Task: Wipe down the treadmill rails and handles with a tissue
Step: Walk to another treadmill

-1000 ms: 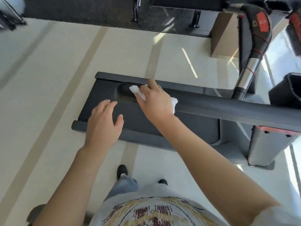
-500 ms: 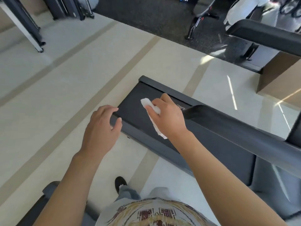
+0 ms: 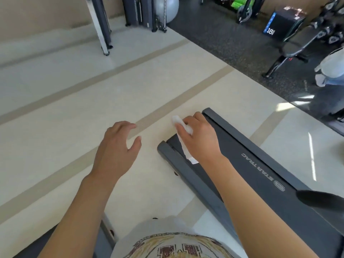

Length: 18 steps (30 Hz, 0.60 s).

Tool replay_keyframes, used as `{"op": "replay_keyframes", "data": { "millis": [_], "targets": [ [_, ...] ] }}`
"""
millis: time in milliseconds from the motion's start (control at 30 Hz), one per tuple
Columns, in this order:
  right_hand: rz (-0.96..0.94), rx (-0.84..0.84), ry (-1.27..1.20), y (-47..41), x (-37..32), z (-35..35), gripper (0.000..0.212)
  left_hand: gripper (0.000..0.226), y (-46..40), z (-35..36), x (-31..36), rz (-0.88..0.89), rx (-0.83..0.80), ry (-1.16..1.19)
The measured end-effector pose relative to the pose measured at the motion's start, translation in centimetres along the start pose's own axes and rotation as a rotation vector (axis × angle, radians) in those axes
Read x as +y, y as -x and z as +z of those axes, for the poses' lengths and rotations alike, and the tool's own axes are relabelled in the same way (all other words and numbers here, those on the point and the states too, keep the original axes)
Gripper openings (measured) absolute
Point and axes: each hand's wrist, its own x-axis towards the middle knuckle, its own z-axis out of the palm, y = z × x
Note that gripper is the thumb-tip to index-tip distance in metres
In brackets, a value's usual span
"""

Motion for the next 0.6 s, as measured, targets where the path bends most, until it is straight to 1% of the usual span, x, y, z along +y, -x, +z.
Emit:
{"op": "replay_keyframes", "data": {
  "millis": [167,333,600],
  "targets": [
    [-0.101,-0.094,0.008,-3.3,-4.4,4.2,0.034,0.034,-0.6,-3.3,-5.2,-0.130,0.091,0.042],
    [-0.146,-0.223,-0.016,-5.9,-7.4,7.3,0.033,0.035,-1.0,-4.8,-8.0,-0.223,0.134,0.079],
    [-0.264,-0.296,-0.046,-12.4,-9.3,11.6,0.029,0.035,-4.5,-6.1,-11.0,-0.319,0.227,0.050]
  ]
}}
